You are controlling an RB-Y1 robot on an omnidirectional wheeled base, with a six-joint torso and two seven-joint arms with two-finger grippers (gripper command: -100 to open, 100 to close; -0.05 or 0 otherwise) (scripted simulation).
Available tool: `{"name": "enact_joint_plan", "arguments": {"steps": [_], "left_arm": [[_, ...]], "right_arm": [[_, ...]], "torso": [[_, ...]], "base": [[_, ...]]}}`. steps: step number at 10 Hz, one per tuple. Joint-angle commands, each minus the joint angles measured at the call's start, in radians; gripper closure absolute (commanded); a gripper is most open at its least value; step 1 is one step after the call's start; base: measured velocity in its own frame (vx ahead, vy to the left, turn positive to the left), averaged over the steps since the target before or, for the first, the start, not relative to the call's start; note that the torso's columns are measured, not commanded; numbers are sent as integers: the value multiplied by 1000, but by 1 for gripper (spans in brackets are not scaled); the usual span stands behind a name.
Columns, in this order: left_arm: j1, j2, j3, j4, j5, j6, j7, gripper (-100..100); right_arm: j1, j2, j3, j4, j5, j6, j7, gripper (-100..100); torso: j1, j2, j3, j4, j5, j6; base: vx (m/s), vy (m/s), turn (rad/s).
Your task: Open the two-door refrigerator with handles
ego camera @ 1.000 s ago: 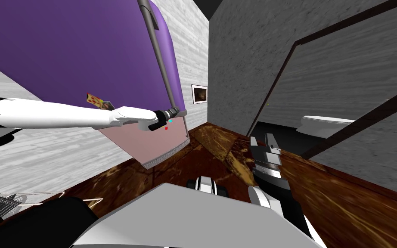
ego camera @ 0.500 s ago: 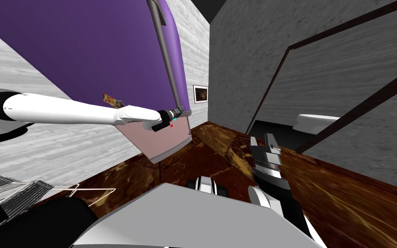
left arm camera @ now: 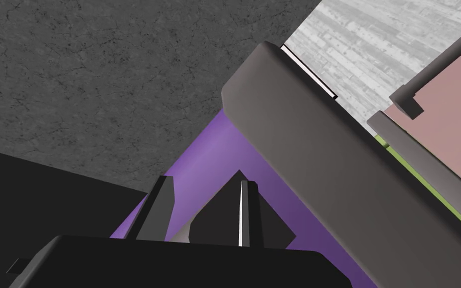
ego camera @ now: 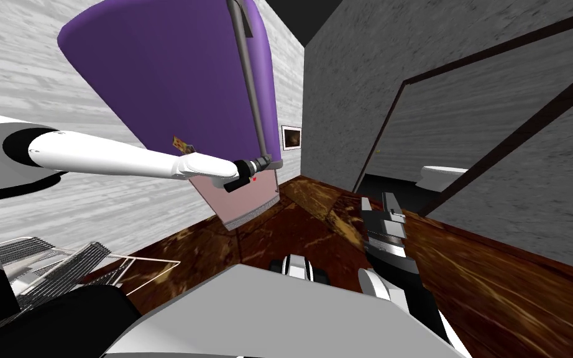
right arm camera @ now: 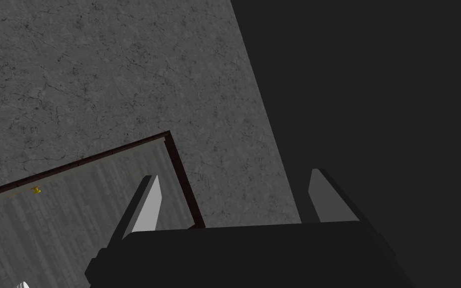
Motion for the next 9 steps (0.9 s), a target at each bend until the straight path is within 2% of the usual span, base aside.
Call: {"name": "enact_joint_plan", "arguments": {"steps": [1, 2, 3, 4, 5, 7, 8, 9], "left_arm": [[12, 21, 32, -8, -14, 2, 15, 100], [25, 43, 64, -15, -28, 4, 30, 100], [25, 43, 64, -15, -28, 4, 30, 100], [37, 64, 97, -23, -42, 6, 45, 100], [37, 64, 97, -23, -42, 6, 45, 100], [62, 107, 161, -38, -71, 9, 75, 100], [62, 107, 161, -38, -71, 9, 75, 100], [74, 128, 193, -46, -85, 11, 90, 100]], "right_arm": [[0, 0, 0, 0, 0, 0, 0, 0], [0, 0, 0, 0, 0, 0, 0, 0], [0, 0, 0, 0, 0, 0, 0, 0], [0, 0, 0, 0, 0, 0, 0, 0], [0, 0, 0, 0, 0, 0, 0, 0], [0, 0, 0, 0, 0, 0, 0, 0], [0, 0, 0, 0, 0, 0, 0, 0], [0, 0, 0, 0, 0, 0, 0, 0]], "torso": [[3, -1, -1, -2, 0, 2], [4, 0, -1, -3, 2, 2], [4, 2, 1, -2, 2, 2], [5, 1, 0, -1, 2, 0], [6, 1, 0, -2, 2, 1], [9, 4, 1, 0, 4, 0], [10, 7, 3, 2, 4, -1], [10, 5, 2, 2, 4, -2]], "base": [[-180, 139, -17], [-202, 147, 27], [-173, 138, -2], [-176, 164, 36], [-142, 158, -11], [-235, 184, 29], [-209, 192, -7], [-208, 220, 27]]}}
